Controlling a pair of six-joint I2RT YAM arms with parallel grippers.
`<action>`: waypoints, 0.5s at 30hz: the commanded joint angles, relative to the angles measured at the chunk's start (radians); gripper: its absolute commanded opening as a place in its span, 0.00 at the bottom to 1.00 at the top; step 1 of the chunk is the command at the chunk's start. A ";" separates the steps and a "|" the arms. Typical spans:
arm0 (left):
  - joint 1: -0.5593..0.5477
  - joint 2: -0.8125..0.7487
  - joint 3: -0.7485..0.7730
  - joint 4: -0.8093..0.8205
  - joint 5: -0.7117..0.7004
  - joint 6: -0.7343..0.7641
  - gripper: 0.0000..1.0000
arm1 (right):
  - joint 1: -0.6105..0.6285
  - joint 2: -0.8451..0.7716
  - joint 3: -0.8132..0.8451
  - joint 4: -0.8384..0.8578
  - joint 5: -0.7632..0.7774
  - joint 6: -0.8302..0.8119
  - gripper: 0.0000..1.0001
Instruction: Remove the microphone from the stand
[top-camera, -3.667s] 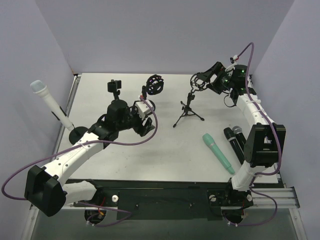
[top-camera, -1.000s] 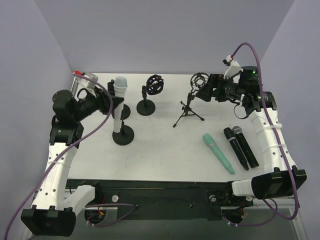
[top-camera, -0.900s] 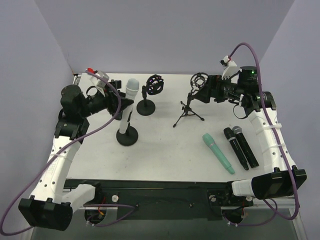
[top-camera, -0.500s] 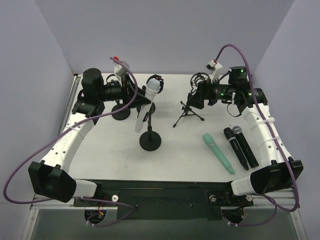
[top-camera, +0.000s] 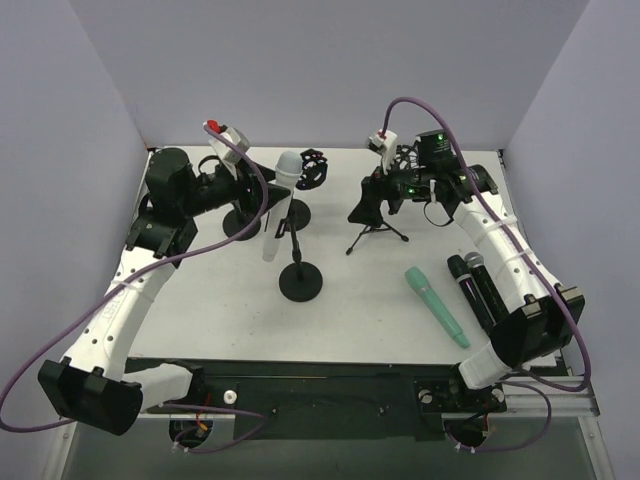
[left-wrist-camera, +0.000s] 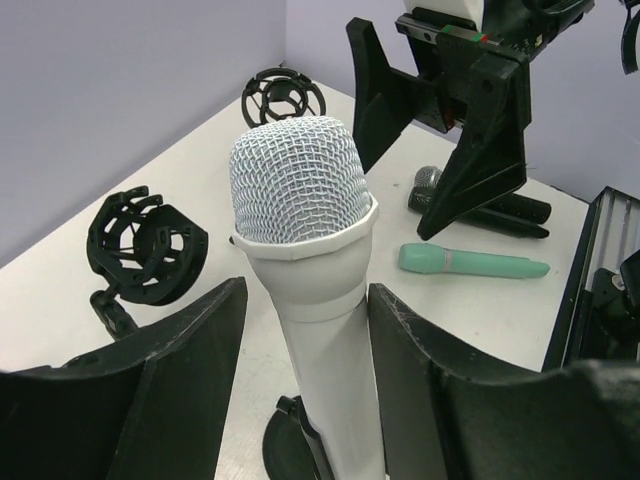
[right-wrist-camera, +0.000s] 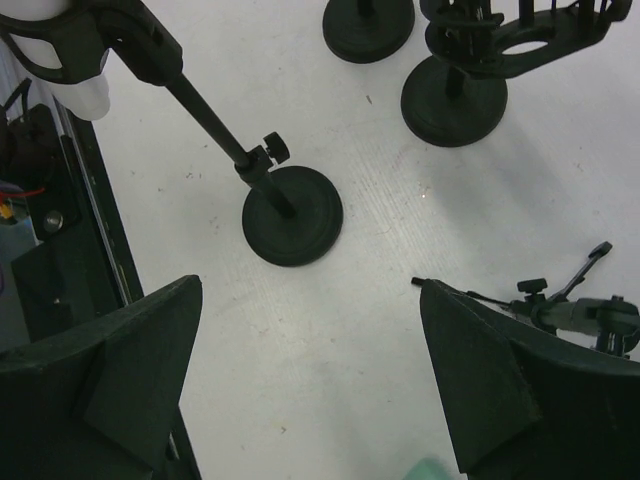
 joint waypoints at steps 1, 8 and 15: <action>-0.029 -0.009 -0.008 -0.003 -0.060 0.074 0.62 | 0.051 0.029 0.087 0.004 -0.053 -0.151 0.85; -0.109 0.023 0.006 -0.063 -0.133 0.172 0.62 | 0.141 0.093 0.106 0.014 -0.105 -0.205 0.85; -0.121 0.031 0.020 -0.068 -0.089 0.238 0.31 | 0.184 0.144 0.094 0.189 -0.154 -0.092 0.84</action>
